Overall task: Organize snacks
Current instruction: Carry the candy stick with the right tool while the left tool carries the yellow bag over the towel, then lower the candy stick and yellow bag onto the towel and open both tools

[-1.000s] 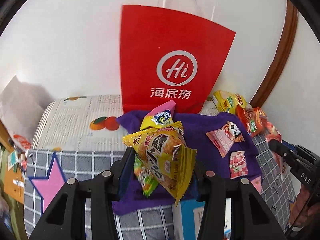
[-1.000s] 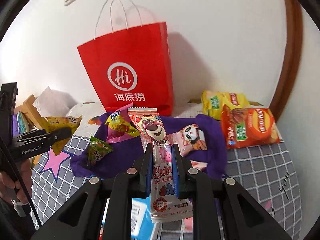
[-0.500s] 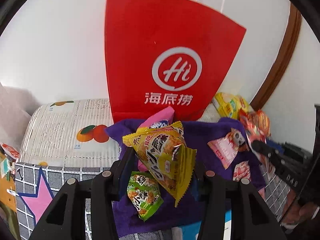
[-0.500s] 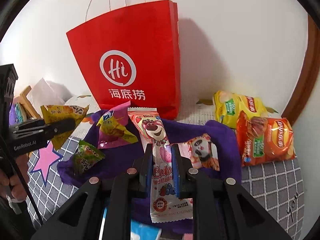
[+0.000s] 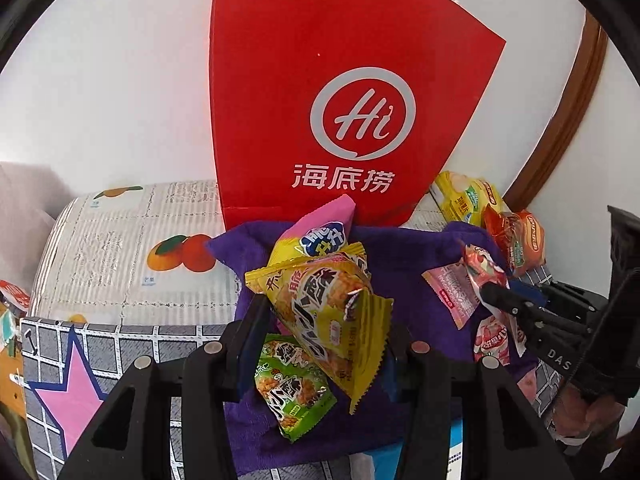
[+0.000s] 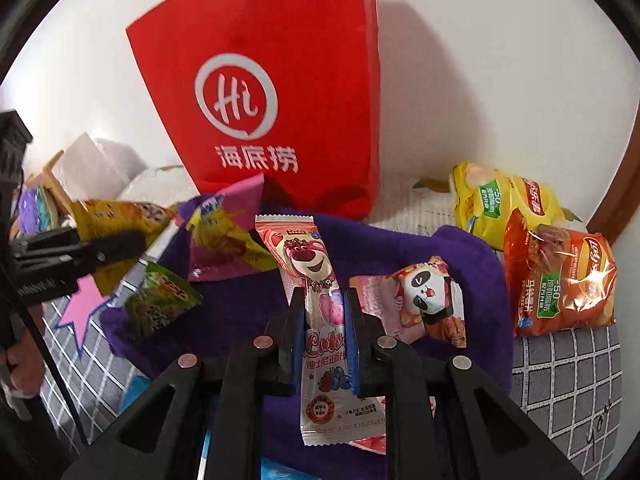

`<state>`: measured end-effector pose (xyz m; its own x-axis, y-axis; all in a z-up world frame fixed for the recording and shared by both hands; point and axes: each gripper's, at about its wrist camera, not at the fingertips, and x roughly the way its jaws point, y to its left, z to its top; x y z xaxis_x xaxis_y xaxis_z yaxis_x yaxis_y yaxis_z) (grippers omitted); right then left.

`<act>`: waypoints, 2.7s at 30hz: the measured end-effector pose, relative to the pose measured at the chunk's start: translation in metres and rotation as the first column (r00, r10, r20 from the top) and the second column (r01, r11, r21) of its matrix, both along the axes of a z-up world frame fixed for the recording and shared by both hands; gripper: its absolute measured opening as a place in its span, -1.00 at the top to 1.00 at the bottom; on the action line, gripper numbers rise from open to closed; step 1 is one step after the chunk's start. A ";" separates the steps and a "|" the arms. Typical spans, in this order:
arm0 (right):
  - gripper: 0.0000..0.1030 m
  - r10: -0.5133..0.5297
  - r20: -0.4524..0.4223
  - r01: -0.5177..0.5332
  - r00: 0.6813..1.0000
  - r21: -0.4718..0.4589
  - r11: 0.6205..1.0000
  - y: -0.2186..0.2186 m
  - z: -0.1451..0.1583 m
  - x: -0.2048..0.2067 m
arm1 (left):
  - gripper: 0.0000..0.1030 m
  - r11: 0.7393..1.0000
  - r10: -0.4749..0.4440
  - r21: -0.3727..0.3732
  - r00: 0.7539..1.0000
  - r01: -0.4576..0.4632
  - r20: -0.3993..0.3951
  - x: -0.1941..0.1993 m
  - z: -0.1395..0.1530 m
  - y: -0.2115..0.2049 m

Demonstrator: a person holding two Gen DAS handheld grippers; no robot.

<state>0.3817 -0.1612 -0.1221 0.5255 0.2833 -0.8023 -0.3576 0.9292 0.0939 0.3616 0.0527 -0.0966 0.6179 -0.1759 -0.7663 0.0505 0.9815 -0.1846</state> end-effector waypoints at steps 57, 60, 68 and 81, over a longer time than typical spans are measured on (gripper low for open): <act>0.01 0.019 -0.096 -0.026 0.995 -0.065 0.998 0.006 -0.023 0.010 | 0.11 0.986 -0.076 -0.155 0.988 0.055 -0.135 0.015 -0.040 -0.014; 0.01 0.013 -0.084 -0.017 0.996 -0.038 0.999 0.003 -0.013 0.005 | 0.10 0.993 -0.059 -0.111 0.987 0.043 -0.150 0.015 -0.043 -0.017; 0.01 0.004 -0.049 -0.005 0.999 -0.019 1.000 -0.001 0.006 -0.003 | 0.10 0.995 -0.055 -0.085 0.985 0.042 -0.163 0.017 -0.045 -0.024; 0.01 -0.020 -0.012 0.019 1.000 -0.060 0.998 0.000 0.020 -0.011 | 0.06 0.997 -0.056 -0.065 0.983 0.045 -0.174 0.018 -0.047 -0.026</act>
